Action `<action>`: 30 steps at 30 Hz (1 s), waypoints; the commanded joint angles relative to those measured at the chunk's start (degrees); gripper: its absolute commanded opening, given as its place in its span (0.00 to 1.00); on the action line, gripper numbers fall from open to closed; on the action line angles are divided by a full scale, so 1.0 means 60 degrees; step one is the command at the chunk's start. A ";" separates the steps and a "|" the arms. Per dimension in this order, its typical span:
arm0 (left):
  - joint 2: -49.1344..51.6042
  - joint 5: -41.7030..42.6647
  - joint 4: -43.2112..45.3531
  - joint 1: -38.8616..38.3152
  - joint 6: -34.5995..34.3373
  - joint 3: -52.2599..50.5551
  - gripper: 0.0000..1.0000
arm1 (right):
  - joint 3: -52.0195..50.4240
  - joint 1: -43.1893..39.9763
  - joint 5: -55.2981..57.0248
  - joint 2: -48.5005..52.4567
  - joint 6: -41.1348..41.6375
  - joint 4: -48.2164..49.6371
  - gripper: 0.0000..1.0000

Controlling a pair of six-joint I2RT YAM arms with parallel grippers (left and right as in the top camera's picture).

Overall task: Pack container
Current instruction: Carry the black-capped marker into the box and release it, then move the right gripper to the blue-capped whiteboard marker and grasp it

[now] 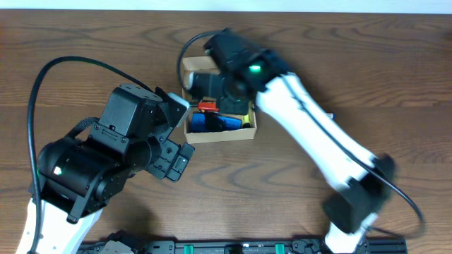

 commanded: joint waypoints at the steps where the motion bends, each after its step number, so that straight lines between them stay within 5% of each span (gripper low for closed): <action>1: 0.0018 0.0051 -0.0018 0.0058 -0.0109 -0.0029 0.95 | 0.0106 -0.0601 0.0160 -0.1089 0.1836 -0.0044 0.36; 14: 0.0018 0.0051 -0.0018 0.0058 -0.0113 -0.0029 0.95 | 0.0029 -0.4098 0.0321 -0.2029 1.1741 -0.1548 0.51; 16: 0.0018 0.0051 -0.0018 0.0058 -0.0113 -0.0029 0.95 | -0.0102 -0.4473 0.0361 -0.1996 1.3355 -0.1759 0.69; 17: 0.0018 0.0055 -0.0018 0.0058 -0.0113 -0.0029 0.95 | -0.0255 -0.4634 0.0106 -0.1996 1.4254 -0.1701 0.99; 25: 0.0018 0.0051 -0.0018 0.0058 -0.0113 -0.0029 0.95 | -0.0579 -0.4754 0.0076 -0.1931 1.5894 -0.1246 0.99; 30: 0.0018 0.0051 -0.0018 0.0058 -0.0109 -0.0029 0.95 | -0.1100 -0.4805 0.0342 -0.1417 2.0083 -0.2379 0.96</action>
